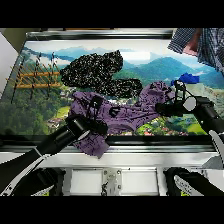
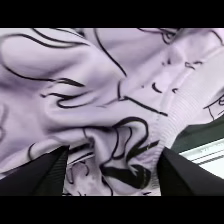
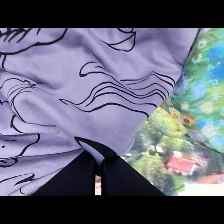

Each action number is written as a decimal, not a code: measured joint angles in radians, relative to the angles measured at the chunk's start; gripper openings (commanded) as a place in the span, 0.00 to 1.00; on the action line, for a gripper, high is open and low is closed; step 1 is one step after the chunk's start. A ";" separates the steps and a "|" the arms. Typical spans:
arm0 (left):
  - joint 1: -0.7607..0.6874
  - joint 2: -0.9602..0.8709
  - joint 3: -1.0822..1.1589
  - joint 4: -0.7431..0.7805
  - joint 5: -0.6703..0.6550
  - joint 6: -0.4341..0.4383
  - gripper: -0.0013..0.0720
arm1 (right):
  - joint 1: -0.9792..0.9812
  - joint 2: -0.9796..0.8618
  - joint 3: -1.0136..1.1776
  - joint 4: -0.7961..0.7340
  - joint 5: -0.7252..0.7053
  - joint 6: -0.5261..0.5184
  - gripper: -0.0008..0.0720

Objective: Fold the clothes and pants, and hang the long-sleeved shirts on hangers.

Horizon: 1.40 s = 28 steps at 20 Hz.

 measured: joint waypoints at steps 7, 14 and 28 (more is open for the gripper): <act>-0.022 -0.069 0.024 0.012 0.025 -0.019 0.04 | -0.012 0.000 0.003 -0.024 -0.008 0.002 0.05; 0.003 -0.012 0.074 0.024 0.023 -0.023 0.04 | -0.008 0.045 0.017 -0.039 0.006 -0.069 0.74; 0.006 -0.045 0.080 0.003 0.019 -0.019 0.04 | 0.736 -0.077 -0.043 -0.255 0.050 0.421 0.72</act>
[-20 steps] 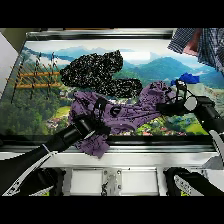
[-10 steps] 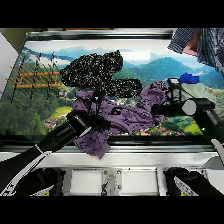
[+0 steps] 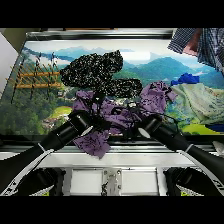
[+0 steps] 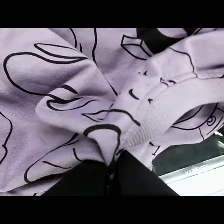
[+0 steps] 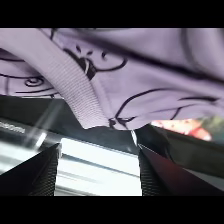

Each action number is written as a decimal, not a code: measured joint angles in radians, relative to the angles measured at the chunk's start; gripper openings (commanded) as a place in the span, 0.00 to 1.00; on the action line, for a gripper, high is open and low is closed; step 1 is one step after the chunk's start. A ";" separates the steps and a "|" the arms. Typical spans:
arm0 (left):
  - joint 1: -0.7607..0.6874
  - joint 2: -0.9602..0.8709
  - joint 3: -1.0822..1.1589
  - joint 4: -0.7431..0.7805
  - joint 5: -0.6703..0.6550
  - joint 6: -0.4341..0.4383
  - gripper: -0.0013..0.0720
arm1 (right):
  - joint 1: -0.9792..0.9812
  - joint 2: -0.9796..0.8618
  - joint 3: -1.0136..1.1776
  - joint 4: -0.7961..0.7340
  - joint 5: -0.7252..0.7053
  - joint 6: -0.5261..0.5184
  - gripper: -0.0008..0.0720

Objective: Fold the clothes and pants, and hang the long-sleeved shirts on hangers.

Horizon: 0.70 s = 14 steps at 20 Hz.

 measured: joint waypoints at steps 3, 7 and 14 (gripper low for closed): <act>0.000 0.000 0.000 -0.003 0.000 0.000 0.04 | 0.037 -0.043 0.000 -0.092 -0.005 0.152 0.72; 0.000 0.000 0.000 -0.004 0.000 -0.001 0.04 | 0.050 -0.063 0.000 -0.223 -0.006 0.358 0.72; 0.000 0.056 0.000 -0.010 -0.010 -0.003 0.04 | 0.026 -0.088 0.001 -0.306 -0.089 0.496 0.72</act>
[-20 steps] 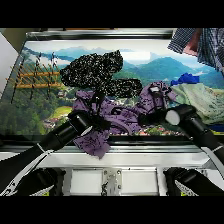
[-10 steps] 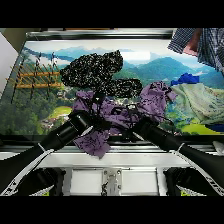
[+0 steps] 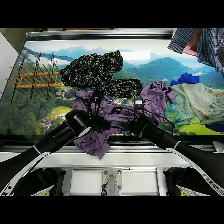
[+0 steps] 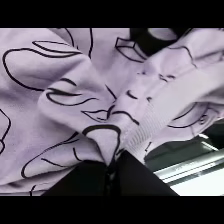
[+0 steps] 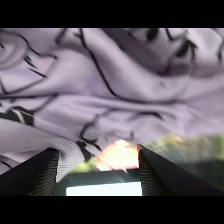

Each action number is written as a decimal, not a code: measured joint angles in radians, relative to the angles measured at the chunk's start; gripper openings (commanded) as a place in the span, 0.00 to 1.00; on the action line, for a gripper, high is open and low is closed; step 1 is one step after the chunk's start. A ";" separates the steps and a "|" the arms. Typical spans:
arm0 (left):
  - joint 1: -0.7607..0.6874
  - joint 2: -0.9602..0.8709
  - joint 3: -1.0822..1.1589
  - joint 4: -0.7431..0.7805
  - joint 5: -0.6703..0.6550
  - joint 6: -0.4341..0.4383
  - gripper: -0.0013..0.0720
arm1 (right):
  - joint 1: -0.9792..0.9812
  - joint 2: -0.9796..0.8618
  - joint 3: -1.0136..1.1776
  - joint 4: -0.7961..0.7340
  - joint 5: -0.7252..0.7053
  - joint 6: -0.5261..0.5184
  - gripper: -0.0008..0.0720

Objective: Fold the clothes and pants, and hang the long-sleeved shirts on hangers.

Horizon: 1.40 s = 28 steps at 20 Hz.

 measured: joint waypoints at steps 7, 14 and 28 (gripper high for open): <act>0.000 0.092 0.000 -0.023 -0.045 0.000 0.04 | -0.049 -0.008 0.005 -0.041 0.020 0.017 0.46; 0.054 0.186 0.099 -0.131 -0.111 0.092 0.04 | -0.171 0.101 0.166 -0.056 0.192 -0.280 0.04; 0.288 0.040 0.291 -0.607 -0.579 0.516 0.04 | -0.211 0.303 0.552 0.272 0.884 -0.644 0.04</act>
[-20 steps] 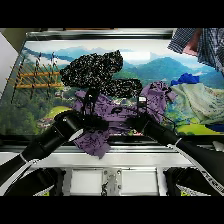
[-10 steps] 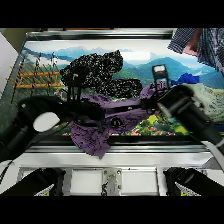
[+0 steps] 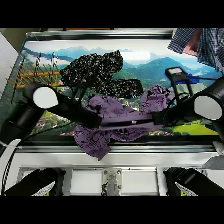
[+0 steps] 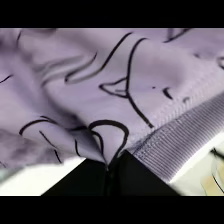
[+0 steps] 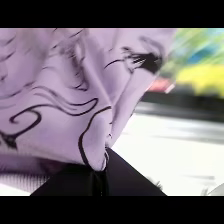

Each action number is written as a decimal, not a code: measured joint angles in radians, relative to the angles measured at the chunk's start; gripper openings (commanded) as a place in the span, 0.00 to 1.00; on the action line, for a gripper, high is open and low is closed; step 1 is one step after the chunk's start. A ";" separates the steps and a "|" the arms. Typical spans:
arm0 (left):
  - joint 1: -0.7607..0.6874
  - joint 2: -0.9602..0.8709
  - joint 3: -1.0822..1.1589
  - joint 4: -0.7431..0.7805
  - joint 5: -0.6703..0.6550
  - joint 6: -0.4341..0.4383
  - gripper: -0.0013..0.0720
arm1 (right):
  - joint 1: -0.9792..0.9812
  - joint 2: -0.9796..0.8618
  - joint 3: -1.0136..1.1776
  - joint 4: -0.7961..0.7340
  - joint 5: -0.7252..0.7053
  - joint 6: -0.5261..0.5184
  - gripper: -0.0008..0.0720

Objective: Fold the clothes and pants, and hang the long-sleeved shirts on hangers.

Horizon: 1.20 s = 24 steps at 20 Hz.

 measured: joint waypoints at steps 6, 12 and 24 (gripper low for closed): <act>0.034 -0.143 -0.144 -0.113 0.061 0.085 0.04 | -0.021 -0.063 -0.120 0.053 -0.042 -0.022 0.04; 0.082 -0.247 -0.040 -0.142 0.111 0.118 0.20 | -0.080 -0.154 -0.140 0.056 -0.151 -0.029 0.04; 0.157 -0.120 0.000 -0.140 0.153 0.139 0.94 | -0.094 -0.175 -0.143 0.074 -0.204 -0.029 0.04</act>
